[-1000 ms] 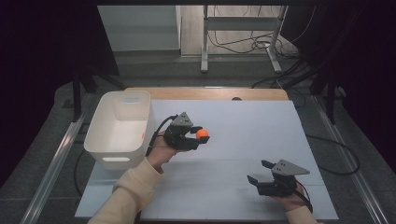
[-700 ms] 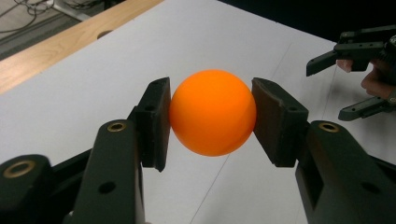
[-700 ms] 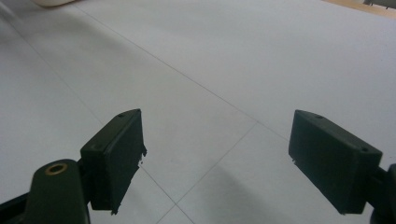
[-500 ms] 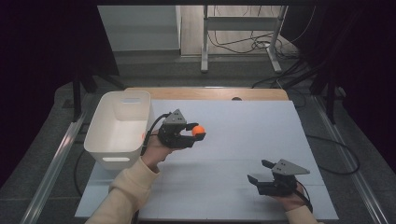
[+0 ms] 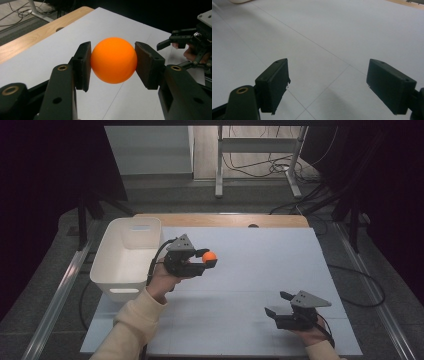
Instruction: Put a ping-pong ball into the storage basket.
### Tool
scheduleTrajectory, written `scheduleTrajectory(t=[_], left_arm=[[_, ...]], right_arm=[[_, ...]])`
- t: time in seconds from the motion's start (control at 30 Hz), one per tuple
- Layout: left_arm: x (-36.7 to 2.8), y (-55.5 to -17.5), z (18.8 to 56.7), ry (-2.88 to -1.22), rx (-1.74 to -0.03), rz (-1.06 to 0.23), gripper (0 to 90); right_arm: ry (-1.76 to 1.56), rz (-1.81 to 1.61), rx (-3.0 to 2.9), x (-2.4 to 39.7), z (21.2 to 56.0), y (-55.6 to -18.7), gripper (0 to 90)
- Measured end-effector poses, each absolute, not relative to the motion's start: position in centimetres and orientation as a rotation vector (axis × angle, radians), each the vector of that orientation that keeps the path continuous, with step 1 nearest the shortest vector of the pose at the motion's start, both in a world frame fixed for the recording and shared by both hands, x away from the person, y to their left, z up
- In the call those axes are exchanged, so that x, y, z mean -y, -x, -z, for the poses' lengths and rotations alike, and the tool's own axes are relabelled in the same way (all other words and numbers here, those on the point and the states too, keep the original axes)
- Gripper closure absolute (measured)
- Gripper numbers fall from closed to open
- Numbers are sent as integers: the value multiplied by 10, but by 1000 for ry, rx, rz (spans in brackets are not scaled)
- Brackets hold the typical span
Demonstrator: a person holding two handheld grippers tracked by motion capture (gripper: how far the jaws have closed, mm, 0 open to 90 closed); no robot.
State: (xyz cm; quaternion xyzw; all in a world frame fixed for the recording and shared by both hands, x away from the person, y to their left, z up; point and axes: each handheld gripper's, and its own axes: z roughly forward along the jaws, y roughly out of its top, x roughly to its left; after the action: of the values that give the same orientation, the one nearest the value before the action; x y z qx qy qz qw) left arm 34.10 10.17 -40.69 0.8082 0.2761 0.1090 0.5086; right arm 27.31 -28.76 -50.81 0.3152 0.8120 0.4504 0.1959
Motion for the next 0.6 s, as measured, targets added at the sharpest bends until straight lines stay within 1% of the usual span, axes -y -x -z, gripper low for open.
scheduleTrajectory(t=[0.6], left_arm=[[-119, -335, 391, -1895, -672, -313, 500]], right_arm=[[-878, -1258, -2277, 287, 508, -273, 187]])
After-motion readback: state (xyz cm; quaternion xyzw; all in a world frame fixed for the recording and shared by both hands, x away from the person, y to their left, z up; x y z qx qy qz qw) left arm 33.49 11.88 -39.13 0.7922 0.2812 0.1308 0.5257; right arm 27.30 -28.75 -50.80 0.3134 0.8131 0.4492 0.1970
